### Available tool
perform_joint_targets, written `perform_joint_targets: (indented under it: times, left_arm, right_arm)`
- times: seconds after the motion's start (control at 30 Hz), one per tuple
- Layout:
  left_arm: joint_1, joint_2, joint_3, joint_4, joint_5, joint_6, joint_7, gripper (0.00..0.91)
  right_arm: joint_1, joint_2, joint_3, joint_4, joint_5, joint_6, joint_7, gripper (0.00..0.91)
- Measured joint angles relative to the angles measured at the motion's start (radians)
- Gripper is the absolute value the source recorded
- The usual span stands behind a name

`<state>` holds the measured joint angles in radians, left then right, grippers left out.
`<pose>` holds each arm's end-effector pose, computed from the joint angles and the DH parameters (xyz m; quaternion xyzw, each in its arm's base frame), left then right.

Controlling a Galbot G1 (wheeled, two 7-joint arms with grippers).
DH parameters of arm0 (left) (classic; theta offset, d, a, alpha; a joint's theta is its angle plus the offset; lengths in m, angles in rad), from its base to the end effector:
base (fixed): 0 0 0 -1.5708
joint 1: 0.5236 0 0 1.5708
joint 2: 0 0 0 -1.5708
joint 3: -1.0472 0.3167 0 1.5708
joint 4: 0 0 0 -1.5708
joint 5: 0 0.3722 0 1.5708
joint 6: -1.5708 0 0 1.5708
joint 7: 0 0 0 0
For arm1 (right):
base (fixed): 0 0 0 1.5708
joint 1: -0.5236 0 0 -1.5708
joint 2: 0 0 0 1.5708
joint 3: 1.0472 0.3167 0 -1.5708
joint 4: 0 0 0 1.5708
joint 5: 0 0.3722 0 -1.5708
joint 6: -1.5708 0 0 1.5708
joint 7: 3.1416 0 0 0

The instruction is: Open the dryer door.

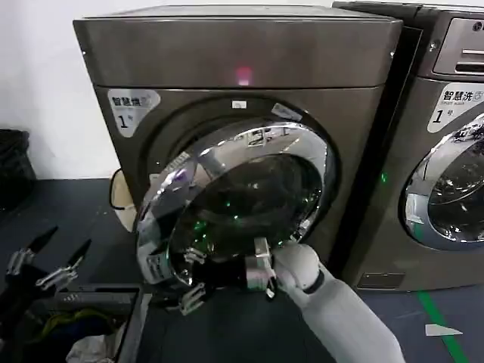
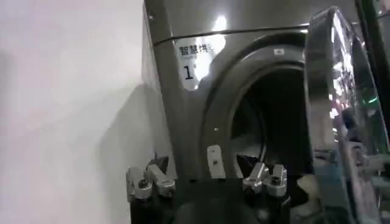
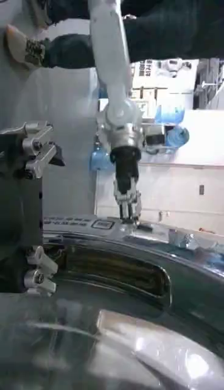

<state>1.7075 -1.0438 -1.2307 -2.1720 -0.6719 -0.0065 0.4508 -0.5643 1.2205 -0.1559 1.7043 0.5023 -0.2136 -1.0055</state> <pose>0.1895 0.2257 -0.1364 0.1254 0.9839 0.0949 0.0855 0.4076 0.1261 -0.1595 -0.7510 0.6582 -0.0435 0.0288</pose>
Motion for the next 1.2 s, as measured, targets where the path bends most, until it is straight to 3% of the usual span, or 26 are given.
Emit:
perform_joint_targets:
  times: [0.6,0.9,1.2]
  left_arm:
    - [-0.175,0.207,0.213,0.143,-0.078,-0.058,0.017,0.907]
    - [-0.227,0.331,0.308,0.149,-0.129,-0.006,0.022,0.907]
    - [-0.337,0.395,0.522,0.159,-0.168,0.053,0.066,0.907]
  right_arm:
    - [-0.064,-0.135,0.042,0.082,0.054,0.052,-0.159,0.907]
    - [-0.094,-0.184,0.070,0.110,0.085,0.056,-0.232,0.907]
    - [-0.205,-0.264,0.209,0.168,0.106,0.084,-0.253,0.907]
